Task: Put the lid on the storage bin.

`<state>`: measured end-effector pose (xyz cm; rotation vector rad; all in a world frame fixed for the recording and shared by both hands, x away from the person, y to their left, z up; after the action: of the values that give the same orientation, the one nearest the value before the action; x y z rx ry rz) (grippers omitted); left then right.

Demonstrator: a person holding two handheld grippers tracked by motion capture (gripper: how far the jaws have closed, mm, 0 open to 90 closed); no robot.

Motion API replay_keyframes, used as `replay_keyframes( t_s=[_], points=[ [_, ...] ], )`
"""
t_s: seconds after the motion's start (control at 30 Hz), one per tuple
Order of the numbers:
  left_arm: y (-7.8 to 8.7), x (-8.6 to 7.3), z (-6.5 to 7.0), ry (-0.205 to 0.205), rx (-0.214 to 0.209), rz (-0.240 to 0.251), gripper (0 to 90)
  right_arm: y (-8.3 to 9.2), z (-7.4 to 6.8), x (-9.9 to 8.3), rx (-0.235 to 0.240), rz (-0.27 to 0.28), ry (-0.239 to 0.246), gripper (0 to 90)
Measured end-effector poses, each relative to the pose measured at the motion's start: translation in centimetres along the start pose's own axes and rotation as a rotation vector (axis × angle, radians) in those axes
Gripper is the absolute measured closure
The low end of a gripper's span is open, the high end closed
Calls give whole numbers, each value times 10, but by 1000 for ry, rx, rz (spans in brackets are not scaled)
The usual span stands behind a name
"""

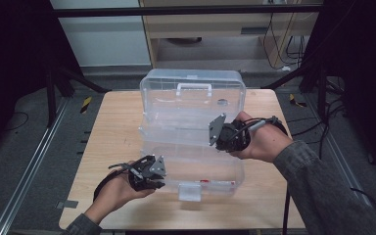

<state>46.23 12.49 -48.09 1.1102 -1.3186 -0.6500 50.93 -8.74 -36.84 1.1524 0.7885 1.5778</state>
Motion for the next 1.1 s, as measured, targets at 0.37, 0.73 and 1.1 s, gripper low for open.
replay_keyframes(
  t_s=[0.37,0.73,1.1],
  points=[
    [-4,8,0,-9,30,3,774,-2,11,-7,-6,-15,-13,865],
    [-5,8,1,-13,24,10,773,-4,-6,-9,18,-11,2,872],
    [-5,8,1,-29,31,12,769,-8,-20,-12,30,-31,14,865]
  ],
)
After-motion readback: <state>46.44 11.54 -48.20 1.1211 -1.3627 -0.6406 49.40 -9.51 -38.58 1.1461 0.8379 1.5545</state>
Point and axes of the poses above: each handheld gripper's, and its own axes: y roughly backward along the jaws, x roughly out of its top, z roughly to its right, the point moved 8 cm from there along -y, roughly forward along the jaws, and after that the axes turned 1 degree about -y, right-handed, at the moved point
